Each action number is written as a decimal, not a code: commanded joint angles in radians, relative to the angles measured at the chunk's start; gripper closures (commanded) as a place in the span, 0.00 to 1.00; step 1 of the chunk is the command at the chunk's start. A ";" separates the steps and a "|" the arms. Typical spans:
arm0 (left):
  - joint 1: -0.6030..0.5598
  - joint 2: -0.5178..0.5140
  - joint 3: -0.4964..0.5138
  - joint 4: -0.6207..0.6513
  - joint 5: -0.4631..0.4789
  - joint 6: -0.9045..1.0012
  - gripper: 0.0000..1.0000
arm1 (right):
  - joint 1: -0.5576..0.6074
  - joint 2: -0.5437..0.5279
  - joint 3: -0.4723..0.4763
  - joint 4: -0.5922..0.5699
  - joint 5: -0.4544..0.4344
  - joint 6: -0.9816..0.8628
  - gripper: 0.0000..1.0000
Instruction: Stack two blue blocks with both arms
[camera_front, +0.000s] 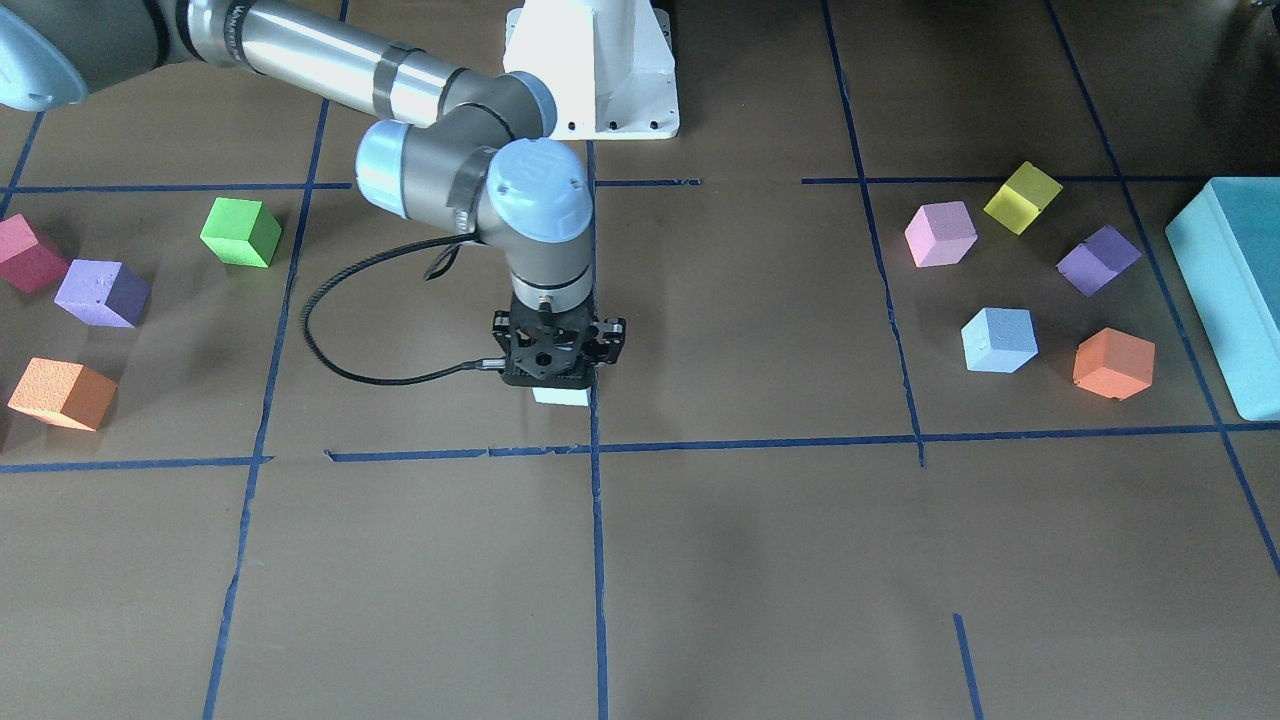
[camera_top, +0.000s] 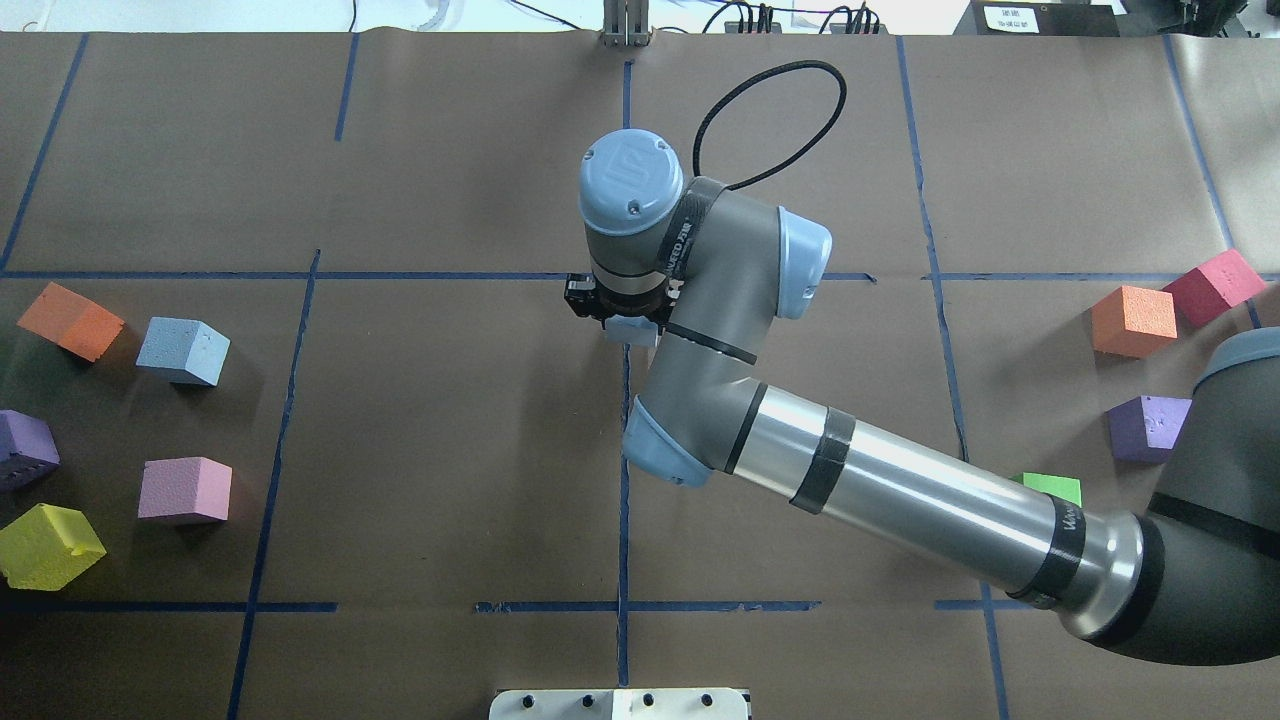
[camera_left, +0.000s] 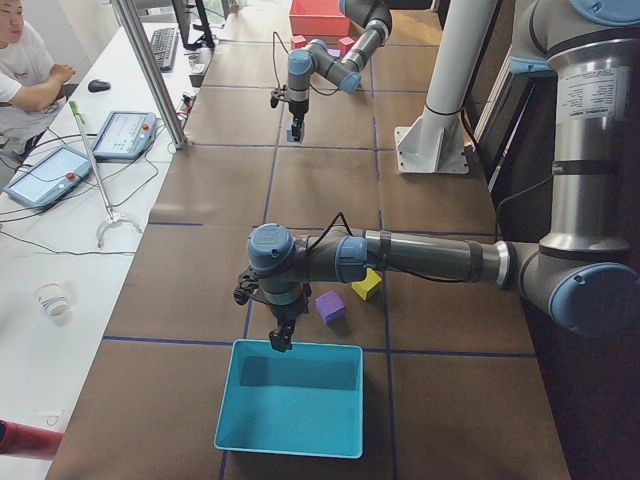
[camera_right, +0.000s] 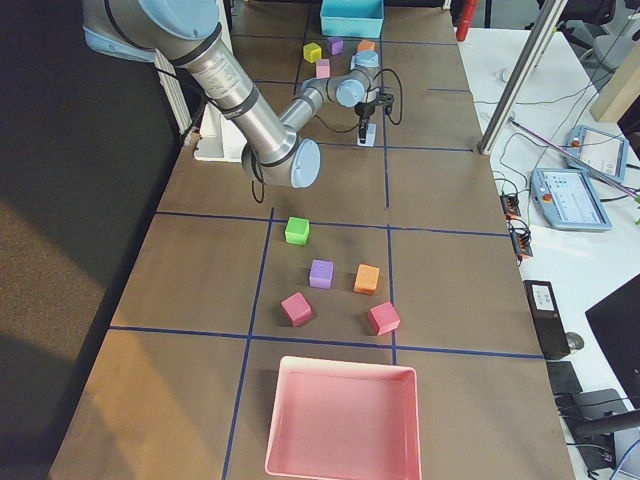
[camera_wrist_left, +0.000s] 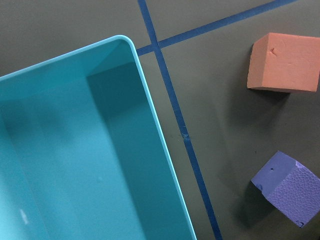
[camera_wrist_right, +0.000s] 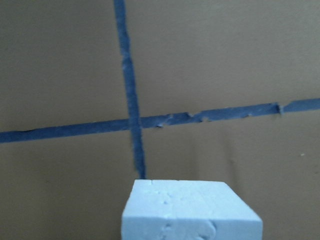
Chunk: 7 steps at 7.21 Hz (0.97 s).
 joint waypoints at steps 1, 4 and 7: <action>0.000 0.000 0.004 0.001 0.001 0.000 0.00 | -0.031 0.010 -0.032 0.013 -0.034 0.010 0.36; 0.000 0.000 0.004 0.000 0.001 0.000 0.00 | -0.025 0.023 -0.004 0.011 -0.045 -0.008 0.00; 0.000 0.000 -0.003 0.001 0.011 0.000 0.00 | 0.135 -0.017 0.113 -0.013 0.135 -0.100 0.00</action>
